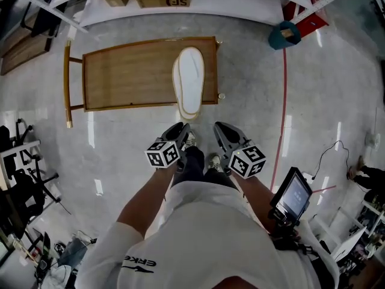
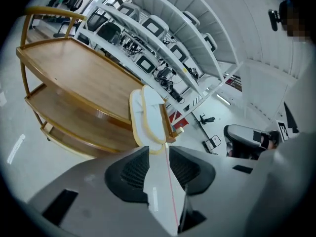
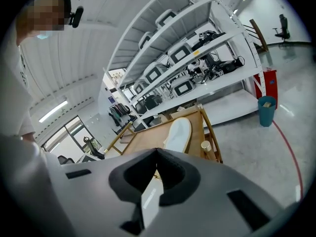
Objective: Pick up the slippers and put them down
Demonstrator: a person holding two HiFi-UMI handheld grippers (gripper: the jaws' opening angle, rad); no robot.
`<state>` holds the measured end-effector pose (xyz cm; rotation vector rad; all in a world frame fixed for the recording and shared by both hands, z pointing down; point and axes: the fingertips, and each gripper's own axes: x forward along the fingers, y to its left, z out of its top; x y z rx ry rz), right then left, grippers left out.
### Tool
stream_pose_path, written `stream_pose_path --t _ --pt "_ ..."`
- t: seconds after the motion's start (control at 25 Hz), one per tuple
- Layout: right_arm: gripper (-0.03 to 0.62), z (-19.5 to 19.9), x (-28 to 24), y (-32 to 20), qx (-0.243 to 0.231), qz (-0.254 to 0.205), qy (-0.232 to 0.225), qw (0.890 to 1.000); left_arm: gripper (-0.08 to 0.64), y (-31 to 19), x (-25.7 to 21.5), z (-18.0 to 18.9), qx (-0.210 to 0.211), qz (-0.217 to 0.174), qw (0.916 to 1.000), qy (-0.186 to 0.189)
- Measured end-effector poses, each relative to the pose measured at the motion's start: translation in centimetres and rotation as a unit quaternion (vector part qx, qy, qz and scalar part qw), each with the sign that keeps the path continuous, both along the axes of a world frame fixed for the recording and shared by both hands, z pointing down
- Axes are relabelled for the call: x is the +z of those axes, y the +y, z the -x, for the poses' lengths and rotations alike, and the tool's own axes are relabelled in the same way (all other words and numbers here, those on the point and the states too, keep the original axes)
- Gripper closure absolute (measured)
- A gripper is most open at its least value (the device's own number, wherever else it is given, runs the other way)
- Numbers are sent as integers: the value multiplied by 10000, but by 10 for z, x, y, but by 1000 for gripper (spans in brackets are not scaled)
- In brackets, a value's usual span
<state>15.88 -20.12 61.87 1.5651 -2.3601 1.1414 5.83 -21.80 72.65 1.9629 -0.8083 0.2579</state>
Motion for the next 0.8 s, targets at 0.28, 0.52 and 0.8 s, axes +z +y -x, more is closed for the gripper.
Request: stream_pose_path --t 0.28,0.52,0.8 --pt "588 -7 15 -10 37 177 73 9998 366 -12 20 -13 88 264 9994 186" --pt "588 -6 24 -12 25 312 149 9994 307 -26 34 -19 -4 464 9981 398" --pt "588 -6 35 -10 -5 426 221 9988 293 -44 41 -25 -195 549 9959 692"
